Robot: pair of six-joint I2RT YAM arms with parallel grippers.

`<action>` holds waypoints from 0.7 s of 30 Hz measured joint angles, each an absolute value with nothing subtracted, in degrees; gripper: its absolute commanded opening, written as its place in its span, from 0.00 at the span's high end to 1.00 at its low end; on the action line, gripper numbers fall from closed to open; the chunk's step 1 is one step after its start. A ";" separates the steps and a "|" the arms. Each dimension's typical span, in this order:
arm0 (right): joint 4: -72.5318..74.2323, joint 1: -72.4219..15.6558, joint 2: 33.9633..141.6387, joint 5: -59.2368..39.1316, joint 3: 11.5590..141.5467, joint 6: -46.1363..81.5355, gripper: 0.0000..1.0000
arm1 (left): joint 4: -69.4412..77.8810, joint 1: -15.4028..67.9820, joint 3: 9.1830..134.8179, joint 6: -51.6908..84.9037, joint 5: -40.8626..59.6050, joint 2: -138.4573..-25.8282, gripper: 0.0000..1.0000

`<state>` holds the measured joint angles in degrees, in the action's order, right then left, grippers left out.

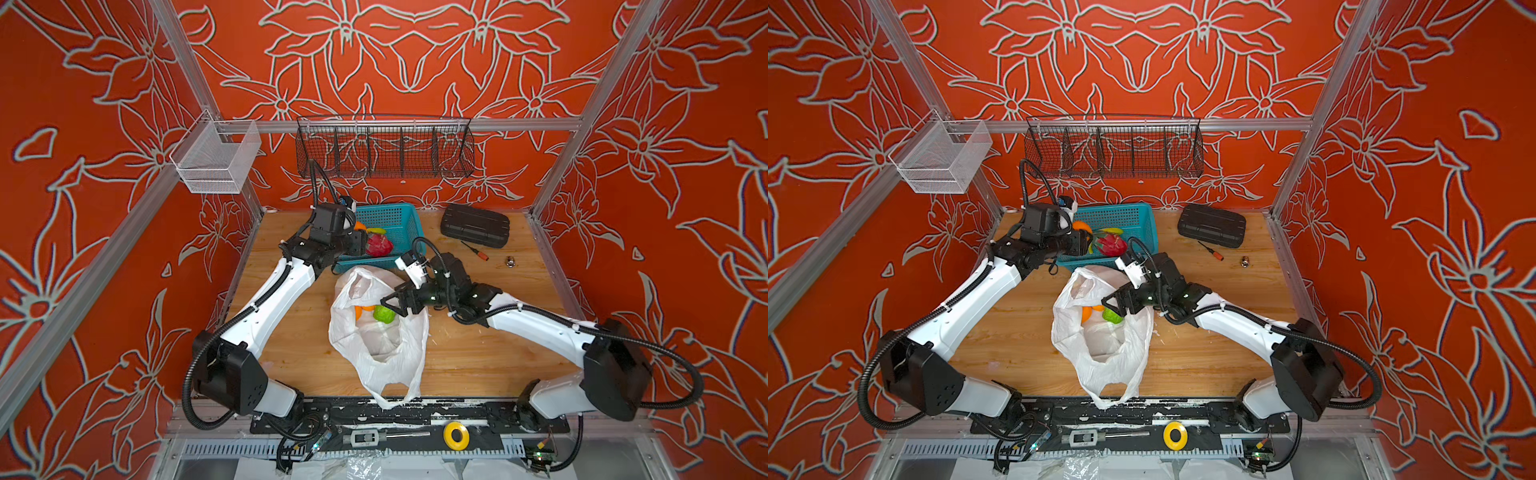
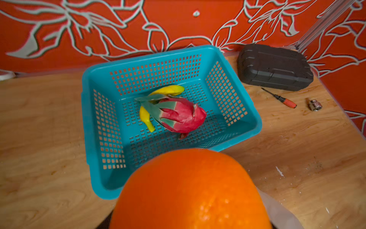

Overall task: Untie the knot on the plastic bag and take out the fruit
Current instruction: 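Carry orange to basket with left gripper while right gripper reaches into bag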

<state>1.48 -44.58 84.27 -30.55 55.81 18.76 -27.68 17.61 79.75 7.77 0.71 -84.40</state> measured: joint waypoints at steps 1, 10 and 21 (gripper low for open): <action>0.97 -45.47 85.73 -30.79 56.55 17.34 0.46 | -28.18 17.37 80.14 8.51 0.97 -85.01 0.47; -5.48 -47.88 91.24 -31.42 52.90 11.75 0.88 | -31.99 16.43 83.85 12.80 1.02 -90.78 0.48; -11.51 -47.88 87.66 -26.11 46.46 9.39 0.89 | -37.08 14.66 92.44 14.59 -0.49 -103.13 0.49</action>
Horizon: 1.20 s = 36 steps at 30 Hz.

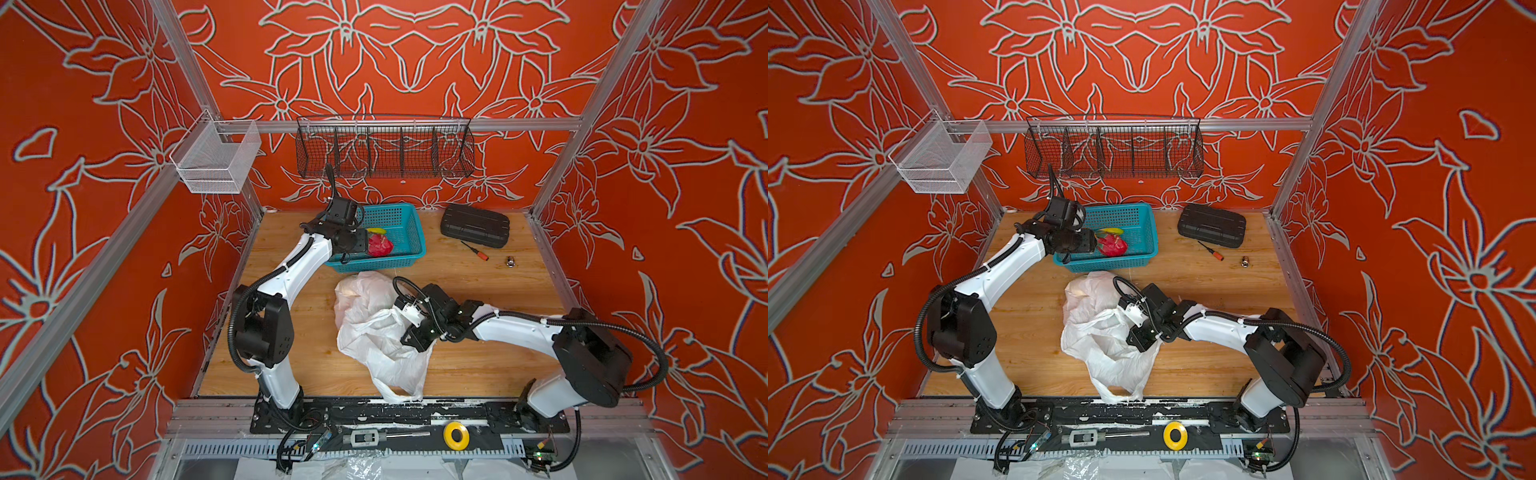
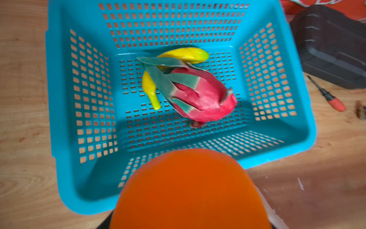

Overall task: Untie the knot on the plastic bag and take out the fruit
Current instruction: 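Carry orange to basket with left gripper while right gripper reaches into bag, then open the left gripper to drop the orange into the teal basket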

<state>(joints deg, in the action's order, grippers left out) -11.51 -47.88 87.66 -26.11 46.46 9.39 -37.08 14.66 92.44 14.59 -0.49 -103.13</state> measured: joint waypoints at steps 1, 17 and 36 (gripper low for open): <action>-11.57 -47.88 87.37 -25.71 46.46 9.39 0.89 | -37.78 14.17 93.71 14.57 -0.84 -104.53 0.49; -11.73 -47.88 83.81 -24.60 46.54 9.93 0.88 | -57.74 10.11 116.73 10.63 -4.36 -128.64 0.48; -11.92 -47.88 77.80 -23.79 46.54 14.13 0.83 | -66.89 9.98 123.76 8.10 -3.40 -135.72 0.14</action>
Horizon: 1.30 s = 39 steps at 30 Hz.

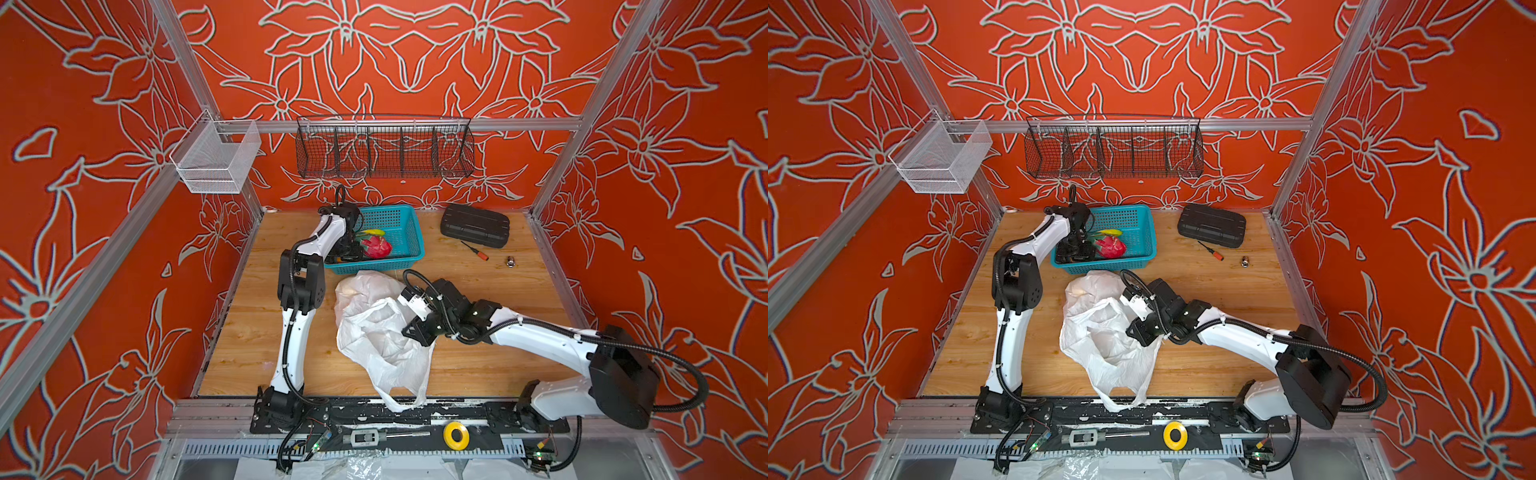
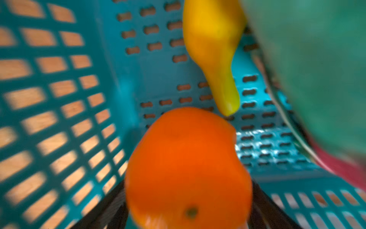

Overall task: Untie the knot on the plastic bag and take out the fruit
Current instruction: 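Open the left gripper to drop the orange into the teal basket, then grasp the bag rim with the left gripper while the right gripper lowers into the bag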

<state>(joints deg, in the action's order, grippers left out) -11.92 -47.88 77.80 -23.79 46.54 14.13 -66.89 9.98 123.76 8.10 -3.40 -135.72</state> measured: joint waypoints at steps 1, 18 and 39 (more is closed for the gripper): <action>-11.73 -47.88 77.17 -23.44 46.54 14.63 0.83 | -66.87 9.98 123.61 8.10 -3.33 -134.85 0.13; -6.00 -47.20 74.59 -9.37 54.52 21.71 0.83 | -44.38 10.52 90.76 9.06 19.81 -86.21 0.13; -1.61 -42.33 85.27 -12.45 64.14 27.57 0.80 | -32.25 30.63 56.97 -17.67 8.34 -64.07 0.17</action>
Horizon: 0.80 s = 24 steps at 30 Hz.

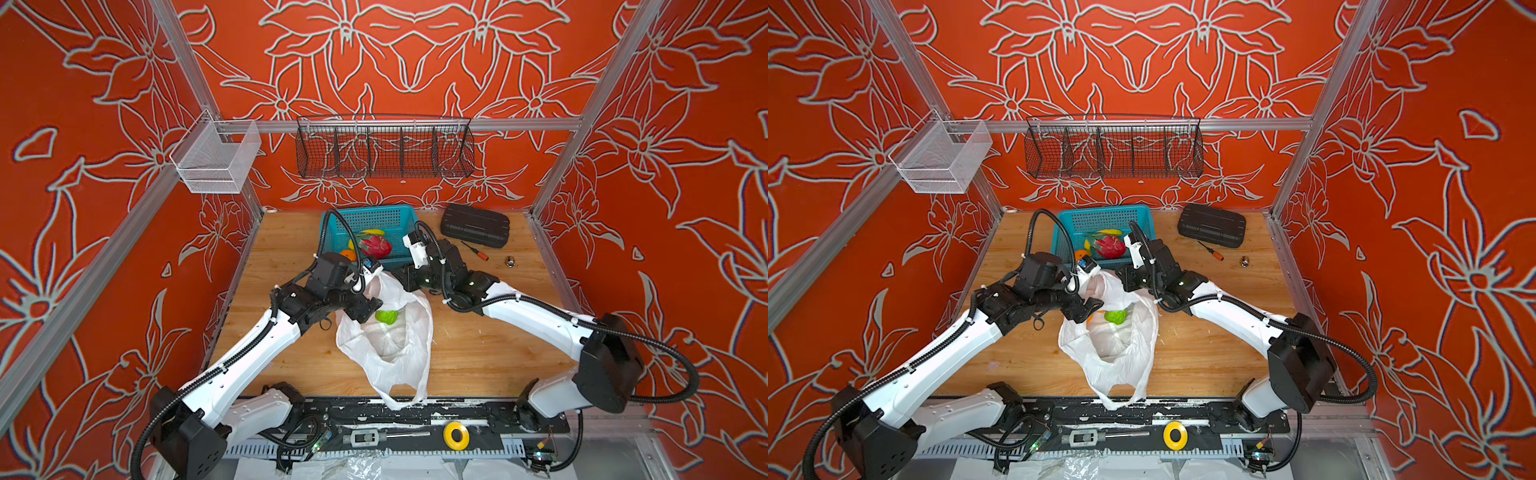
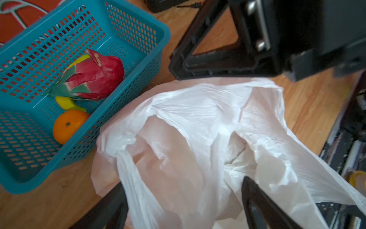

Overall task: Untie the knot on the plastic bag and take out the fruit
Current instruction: 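Grasp the bag rim with the left gripper while the right gripper lowers into the bag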

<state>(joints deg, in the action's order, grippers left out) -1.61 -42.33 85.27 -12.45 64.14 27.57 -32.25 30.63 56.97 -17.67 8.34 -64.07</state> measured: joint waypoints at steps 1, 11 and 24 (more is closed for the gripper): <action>-1.52 -42.33 85.27 -12.56 64.31 27.66 0.80 | -31.99 31.42 56.95 -18.46 6.20 -64.73 0.19; -2.87 -42.33 84.01 -13.76 64.77 29.28 0.64 | -27.31 34.59 56.23 -20.53 -10.81 -68.58 0.69; -0.32 -57.65 65.12 -4.45 47.55 26.98 0.48 | -26.00 29.87 60.80 -3.66 -14.61 -73.10 0.85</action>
